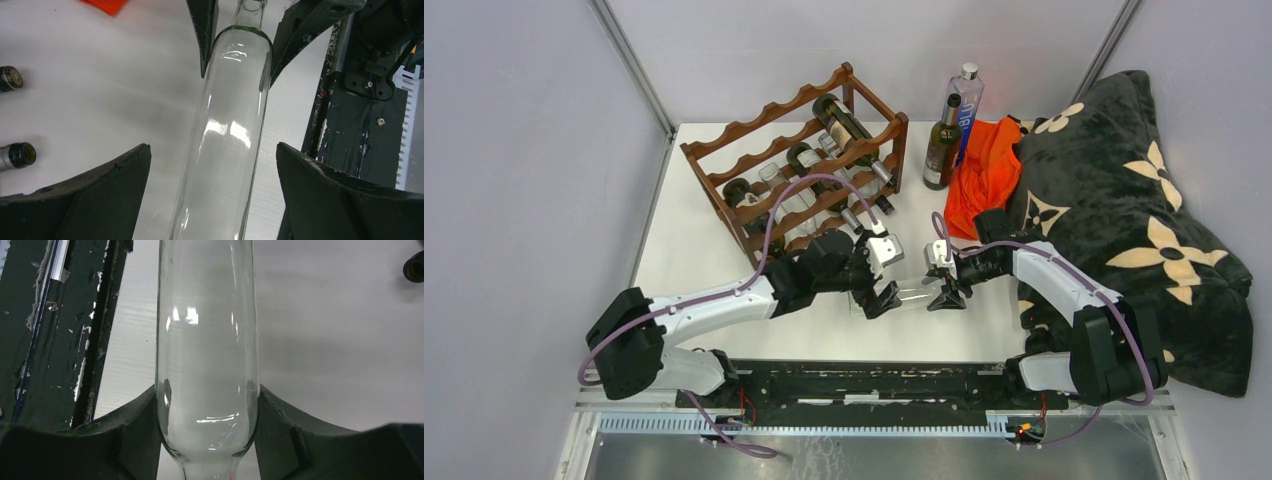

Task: Put the wine bottle on the wine rack
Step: Adjust the wine bottle at the center of the board.

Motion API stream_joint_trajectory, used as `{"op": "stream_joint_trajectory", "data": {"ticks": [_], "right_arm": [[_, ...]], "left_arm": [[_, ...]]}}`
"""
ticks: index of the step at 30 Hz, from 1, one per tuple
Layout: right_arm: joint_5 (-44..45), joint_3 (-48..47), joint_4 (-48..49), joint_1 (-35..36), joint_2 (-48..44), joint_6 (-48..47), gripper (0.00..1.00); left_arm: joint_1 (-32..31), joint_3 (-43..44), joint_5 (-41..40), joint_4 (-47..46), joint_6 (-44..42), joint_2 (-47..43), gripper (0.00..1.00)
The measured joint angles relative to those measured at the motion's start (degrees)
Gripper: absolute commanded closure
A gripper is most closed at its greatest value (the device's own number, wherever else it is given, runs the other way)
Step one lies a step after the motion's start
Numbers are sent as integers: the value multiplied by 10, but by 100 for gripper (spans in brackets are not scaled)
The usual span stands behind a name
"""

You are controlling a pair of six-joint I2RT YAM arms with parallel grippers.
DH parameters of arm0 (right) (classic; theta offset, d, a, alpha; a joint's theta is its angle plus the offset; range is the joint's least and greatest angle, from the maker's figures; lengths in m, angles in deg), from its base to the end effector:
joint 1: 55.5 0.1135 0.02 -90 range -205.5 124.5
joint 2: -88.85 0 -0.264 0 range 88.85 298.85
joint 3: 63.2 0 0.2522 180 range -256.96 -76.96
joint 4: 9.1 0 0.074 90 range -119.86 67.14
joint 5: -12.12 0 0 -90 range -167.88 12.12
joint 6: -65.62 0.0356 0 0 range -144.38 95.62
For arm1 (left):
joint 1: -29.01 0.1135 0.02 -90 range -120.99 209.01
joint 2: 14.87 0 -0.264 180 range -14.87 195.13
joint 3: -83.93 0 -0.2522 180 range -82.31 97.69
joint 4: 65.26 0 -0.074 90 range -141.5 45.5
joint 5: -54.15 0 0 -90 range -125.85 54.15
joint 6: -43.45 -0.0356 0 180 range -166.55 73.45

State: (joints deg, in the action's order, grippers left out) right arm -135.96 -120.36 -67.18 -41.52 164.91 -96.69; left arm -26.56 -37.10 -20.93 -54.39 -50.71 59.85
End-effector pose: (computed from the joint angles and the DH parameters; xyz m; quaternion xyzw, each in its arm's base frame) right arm 0.2022 0.0815 0.1976 -0.6342 0.5961 0.3728 0.3216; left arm 0.1564 -0.2444 0.2511 0.4793 0.6977 -0.3255 0.4214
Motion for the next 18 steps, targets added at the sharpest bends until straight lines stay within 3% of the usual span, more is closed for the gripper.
{"op": "stream_joint_trajectory", "data": {"ticks": [7, 14, 15, 16, 17, 18], "right_arm": [[-2, 0, 0, 0, 0, 0, 100], [-2, 0, 0, 0, 0, 0, 100], [-2, 0, 0, 0, 0, 0, 100], [-1, 0, 1, 0, 0, 0, 100], [-1, 0, 1, 0, 0, -1, 100], [-1, 0, 2, 0, 0, 0, 99]], "left_arm": [[-14, 56, 0, 36, -24, 71, 2], [-15, 80, 3, 77, -50, 120, 16], [-15, 81, 3, 80, -51, 124, 21], [-15, 83, 6, 84, -52, 129, 33], [-15, 85, 8, 88, -53, 132, 65], [-15, 89, 16, 92, -56, 136, 81]]}}
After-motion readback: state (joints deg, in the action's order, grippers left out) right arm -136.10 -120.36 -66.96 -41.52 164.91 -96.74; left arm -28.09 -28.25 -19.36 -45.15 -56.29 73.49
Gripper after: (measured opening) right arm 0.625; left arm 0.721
